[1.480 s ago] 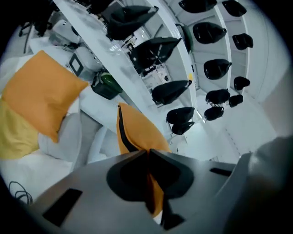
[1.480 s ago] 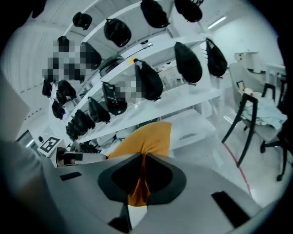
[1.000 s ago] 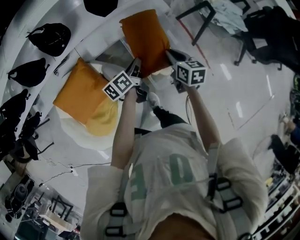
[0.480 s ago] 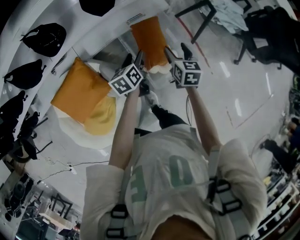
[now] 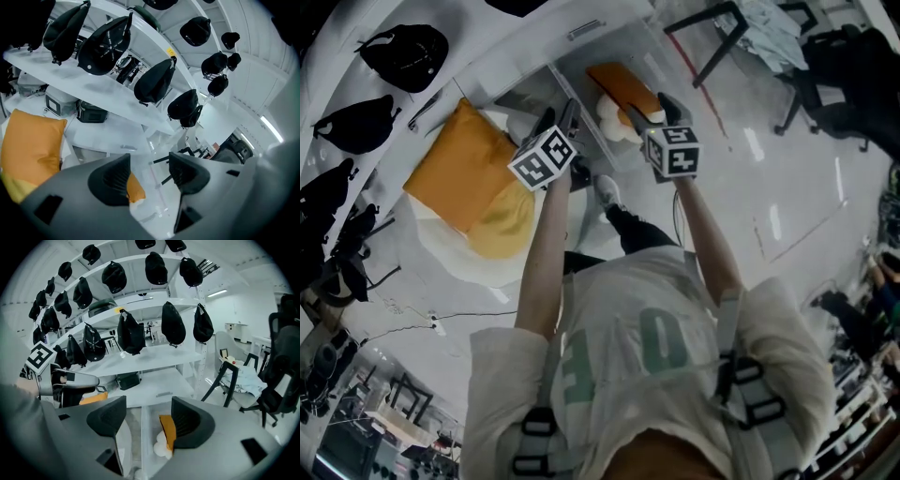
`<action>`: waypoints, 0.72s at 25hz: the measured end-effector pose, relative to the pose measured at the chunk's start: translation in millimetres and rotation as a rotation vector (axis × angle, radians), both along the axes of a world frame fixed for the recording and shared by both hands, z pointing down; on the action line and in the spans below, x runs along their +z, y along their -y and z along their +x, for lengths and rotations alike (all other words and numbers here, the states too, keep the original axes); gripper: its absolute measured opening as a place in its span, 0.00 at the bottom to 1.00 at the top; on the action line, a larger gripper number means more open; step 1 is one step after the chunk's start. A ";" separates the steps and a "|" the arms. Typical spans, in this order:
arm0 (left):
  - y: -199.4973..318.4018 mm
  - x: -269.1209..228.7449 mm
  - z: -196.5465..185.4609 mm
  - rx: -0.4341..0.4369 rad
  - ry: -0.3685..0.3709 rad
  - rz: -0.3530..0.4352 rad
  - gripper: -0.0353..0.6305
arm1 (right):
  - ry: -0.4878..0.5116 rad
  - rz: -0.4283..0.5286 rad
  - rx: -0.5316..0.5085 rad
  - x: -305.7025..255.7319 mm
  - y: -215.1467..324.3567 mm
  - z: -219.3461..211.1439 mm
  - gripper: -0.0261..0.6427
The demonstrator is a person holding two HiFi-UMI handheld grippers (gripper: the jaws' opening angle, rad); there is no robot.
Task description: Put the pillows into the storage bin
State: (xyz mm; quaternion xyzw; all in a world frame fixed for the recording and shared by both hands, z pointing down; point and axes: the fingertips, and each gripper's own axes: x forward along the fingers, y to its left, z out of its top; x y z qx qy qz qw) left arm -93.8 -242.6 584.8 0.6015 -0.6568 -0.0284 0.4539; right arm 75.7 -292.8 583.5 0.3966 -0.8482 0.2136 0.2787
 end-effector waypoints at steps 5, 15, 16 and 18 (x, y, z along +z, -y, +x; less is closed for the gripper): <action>-29.8 -0.7 -17.4 -0.059 0.012 0.002 0.41 | 0.023 0.006 -0.062 -2.9 -18.8 -22.6 0.45; -170.4 24.5 -154.6 -0.308 0.111 -0.065 0.41 | 0.062 -0.024 -0.272 13.8 -97.5 -146.8 0.45; -189.9 31.8 -174.0 -0.334 0.123 -0.079 0.41 | 0.042 -0.014 -0.313 20.6 -111.4 -164.2 0.45; -226.5 48.5 -213.6 -0.373 0.146 -0.095 0.41 | -0.019 0.034 -0.432 36.4 -140.2 -204.2 0.45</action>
